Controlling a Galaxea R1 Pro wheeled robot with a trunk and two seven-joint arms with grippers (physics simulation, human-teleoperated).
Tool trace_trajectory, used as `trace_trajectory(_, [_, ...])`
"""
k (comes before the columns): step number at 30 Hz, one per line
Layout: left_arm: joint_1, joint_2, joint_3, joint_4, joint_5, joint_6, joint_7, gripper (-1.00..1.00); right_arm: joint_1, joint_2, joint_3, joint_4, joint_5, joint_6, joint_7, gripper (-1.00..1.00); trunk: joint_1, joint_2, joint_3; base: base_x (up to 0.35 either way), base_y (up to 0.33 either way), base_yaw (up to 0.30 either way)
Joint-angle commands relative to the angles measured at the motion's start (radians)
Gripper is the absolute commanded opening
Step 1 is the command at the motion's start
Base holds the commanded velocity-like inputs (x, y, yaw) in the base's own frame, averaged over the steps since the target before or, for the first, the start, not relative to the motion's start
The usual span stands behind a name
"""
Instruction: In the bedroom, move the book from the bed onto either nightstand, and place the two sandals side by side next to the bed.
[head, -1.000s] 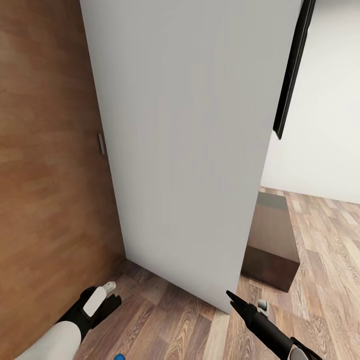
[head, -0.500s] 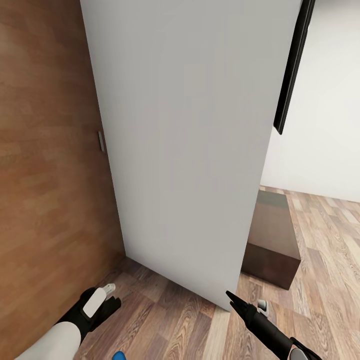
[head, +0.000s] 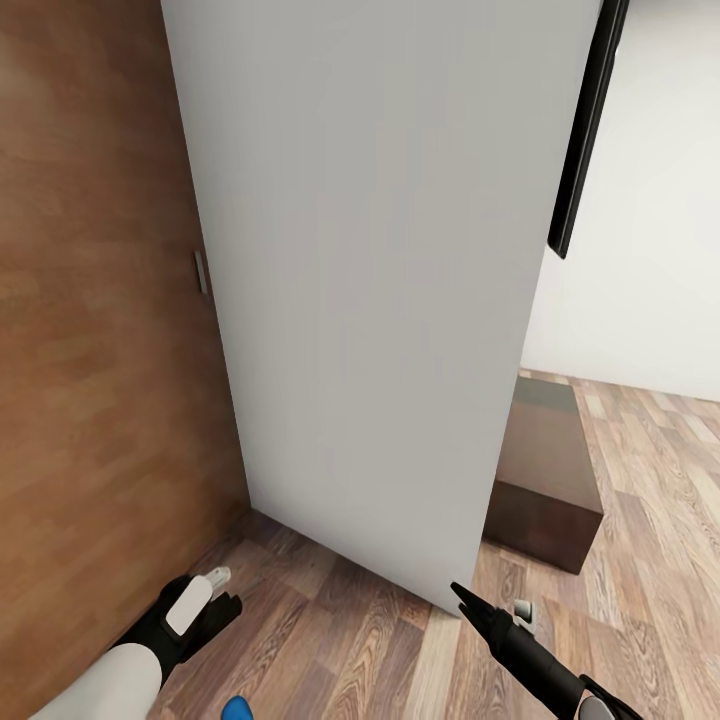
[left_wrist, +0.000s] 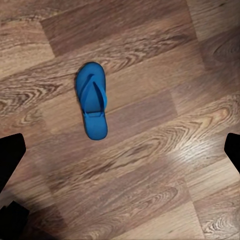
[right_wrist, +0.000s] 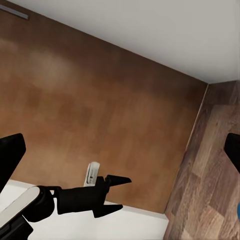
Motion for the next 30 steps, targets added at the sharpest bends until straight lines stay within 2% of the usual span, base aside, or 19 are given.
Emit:
trace_trajectory(1, [0.0, -0.001, 0.002, -0.002, 0.01, 0.002, 0.008, 1.0, -0.001, 0.0, 0.0, 0.0, -0.008, 0.008, 0.001, 1.0, 0.004, -0.008, -0.004, 0.0, 0.0, 0.0])
trace_trajectory(30, [0.0, 0.002, 0.001, -0.002, 0.01, 0.002, -0.003, 1.0, -0.001, 0.001, 0.001, -0.001, -0.01, 0.01, 0.0, 1.0, 0.115, -0.211, -0.095, 0.0, 0.0, 0.0])
